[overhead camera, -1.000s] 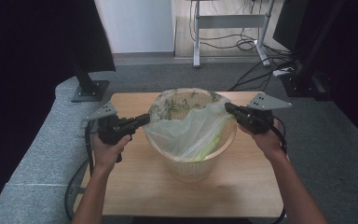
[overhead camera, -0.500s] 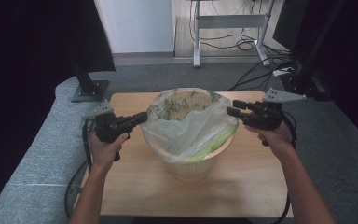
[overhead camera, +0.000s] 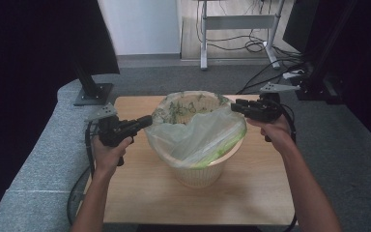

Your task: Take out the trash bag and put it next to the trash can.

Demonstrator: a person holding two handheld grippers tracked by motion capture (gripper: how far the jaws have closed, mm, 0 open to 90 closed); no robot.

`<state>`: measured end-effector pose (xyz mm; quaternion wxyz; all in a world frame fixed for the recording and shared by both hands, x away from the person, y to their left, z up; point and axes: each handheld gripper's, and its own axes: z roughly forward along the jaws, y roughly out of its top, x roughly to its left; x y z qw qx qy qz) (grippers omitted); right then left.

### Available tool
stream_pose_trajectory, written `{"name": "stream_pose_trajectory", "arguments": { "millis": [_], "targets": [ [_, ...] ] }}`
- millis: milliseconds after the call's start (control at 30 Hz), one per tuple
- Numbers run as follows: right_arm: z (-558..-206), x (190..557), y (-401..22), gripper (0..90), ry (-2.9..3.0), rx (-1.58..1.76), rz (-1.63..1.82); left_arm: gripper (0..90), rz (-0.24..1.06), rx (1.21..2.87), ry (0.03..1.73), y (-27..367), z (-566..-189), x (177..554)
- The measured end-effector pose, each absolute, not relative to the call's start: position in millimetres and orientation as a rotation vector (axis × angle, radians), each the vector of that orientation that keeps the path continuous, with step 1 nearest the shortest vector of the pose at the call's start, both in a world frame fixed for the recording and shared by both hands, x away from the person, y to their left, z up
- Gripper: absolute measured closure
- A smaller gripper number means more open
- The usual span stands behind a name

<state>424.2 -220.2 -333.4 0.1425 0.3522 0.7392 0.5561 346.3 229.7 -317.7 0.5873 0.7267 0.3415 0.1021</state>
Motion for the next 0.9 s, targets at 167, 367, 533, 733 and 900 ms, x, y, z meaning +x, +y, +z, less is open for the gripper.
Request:
{"name": "stream_pose_trajectory", "arguments": {
  "millis": [167, 367, 533, 733, 900],
  "targets": [
    [-330, 422, -215, 89.2, 2.106, 1.023, 1.538, 88.3, 0.235, 1.693, 0.798, 230, -319, 346],
    [-316, 418, -207, 89.7, 2.056, 0.979, 1.524, 88.3, 0.237, 1.690, 0.800, 230, -320, 346],
    [-302, 413, -198, 89.8, 2.004, 0.920, 1.563, 88.5, 0.236, 1.692, 0.804, 230, -321, 349],
    [-287, 405, -182, 89.8, 1.969, 0.836, 1.621, 88.6, 0.234, 1.685, 0.808, 228, -322, 350],
    [-282, 393, -168, 89.7, 1.989, 0.739, 1.665, 88.7, 0.240, 1.683, 0.811, 229, -321, 350]
  ]
}}
